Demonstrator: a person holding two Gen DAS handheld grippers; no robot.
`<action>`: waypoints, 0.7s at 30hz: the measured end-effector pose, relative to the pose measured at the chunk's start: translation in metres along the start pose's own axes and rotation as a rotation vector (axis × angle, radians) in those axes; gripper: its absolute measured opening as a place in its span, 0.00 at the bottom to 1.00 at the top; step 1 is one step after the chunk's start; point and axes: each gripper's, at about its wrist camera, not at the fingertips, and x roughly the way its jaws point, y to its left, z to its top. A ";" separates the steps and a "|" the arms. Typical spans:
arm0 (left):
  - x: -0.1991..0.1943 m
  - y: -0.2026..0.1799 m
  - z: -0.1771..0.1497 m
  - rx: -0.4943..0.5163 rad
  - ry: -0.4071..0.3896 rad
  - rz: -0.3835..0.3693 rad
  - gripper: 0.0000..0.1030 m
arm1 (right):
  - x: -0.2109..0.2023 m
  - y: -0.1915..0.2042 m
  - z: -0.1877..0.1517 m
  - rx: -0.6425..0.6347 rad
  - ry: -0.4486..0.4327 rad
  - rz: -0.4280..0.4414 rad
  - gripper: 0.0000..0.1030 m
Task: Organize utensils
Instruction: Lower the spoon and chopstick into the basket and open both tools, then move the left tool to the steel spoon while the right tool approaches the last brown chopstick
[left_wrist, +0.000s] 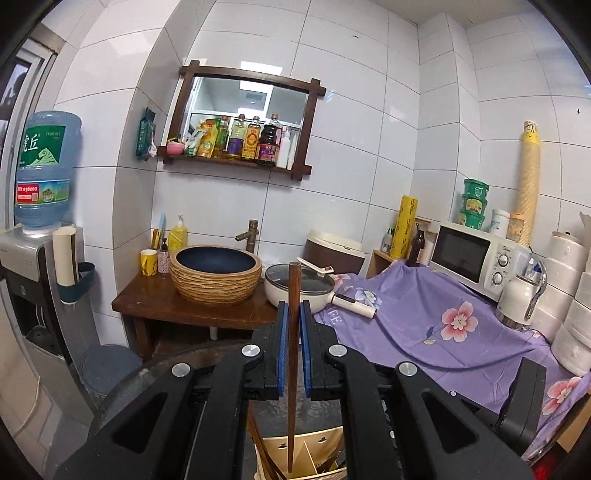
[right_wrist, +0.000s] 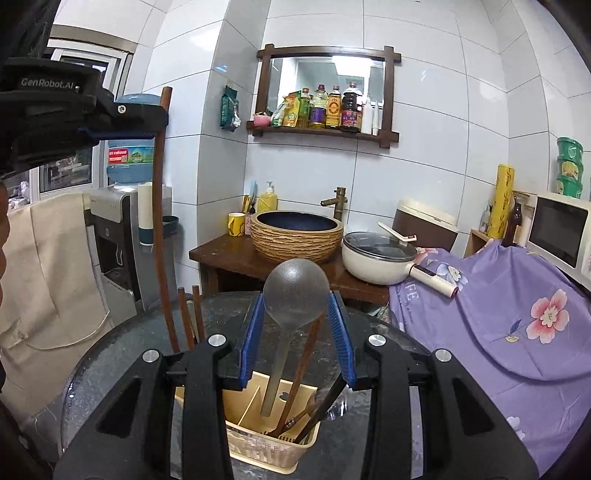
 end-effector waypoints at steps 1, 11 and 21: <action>0.003 -0.001 -0.003 0.001 0.005 0.002 0.06 | 0.002 0.001 -0.003 -0.004 0.008 0.001 0.35; 0.050 0.011 -0.088 -0.020 0.188 0.021 0.06 | 0.019 0.016 -0.053 -0.007 0.103 0.029 0.35; 0.060 0.021 -0.128 -0.047 0.279 -0.001 0.06 | 0.031 0.019 -0.083 0.007 0.167 0.032 0.36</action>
